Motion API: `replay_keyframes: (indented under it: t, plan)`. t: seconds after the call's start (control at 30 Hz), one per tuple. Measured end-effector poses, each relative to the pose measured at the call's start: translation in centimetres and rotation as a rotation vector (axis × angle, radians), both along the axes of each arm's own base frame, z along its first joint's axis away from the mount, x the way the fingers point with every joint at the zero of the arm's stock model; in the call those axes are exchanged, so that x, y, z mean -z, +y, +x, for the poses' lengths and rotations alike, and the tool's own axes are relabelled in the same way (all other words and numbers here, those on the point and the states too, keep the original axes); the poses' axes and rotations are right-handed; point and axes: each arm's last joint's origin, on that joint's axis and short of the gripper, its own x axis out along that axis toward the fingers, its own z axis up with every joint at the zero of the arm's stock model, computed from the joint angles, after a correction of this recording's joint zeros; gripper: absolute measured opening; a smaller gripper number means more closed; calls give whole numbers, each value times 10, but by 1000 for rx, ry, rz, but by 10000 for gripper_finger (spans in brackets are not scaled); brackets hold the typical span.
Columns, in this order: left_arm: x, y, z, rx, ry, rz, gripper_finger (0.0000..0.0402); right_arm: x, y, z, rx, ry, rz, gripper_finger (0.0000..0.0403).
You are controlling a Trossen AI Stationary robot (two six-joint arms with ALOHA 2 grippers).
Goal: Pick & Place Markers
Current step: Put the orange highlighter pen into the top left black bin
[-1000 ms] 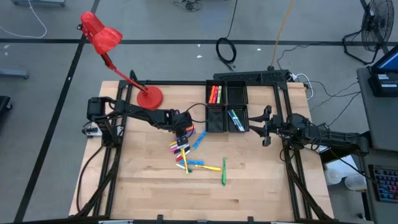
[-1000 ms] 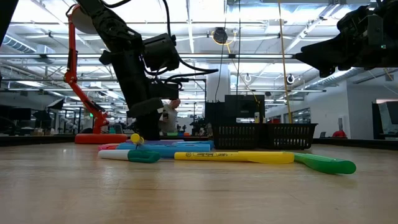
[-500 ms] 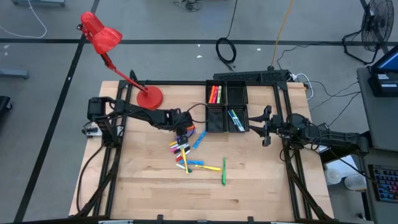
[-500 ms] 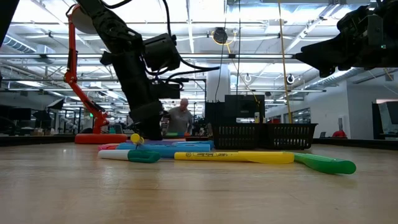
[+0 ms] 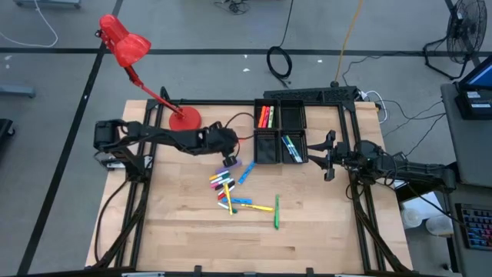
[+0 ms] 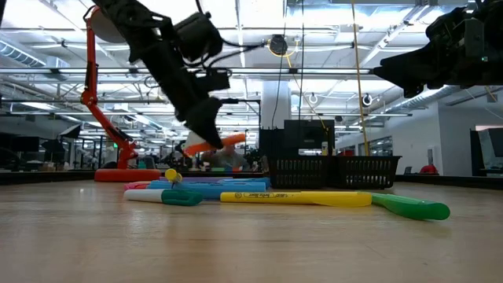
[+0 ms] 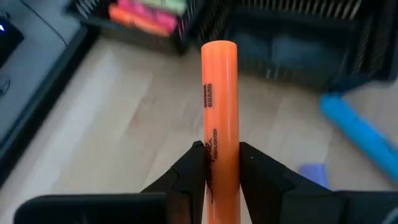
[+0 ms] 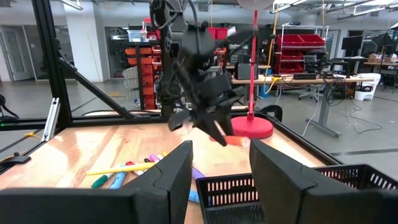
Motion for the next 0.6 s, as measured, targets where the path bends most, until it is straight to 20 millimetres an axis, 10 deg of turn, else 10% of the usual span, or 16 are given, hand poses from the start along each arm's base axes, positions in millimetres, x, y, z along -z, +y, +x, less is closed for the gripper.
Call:
replay_keyframes:
  t: [0.6]
  plan:
    - [-46,29,9,-83,-426,93,92,0,0,0,0,3,1,146]
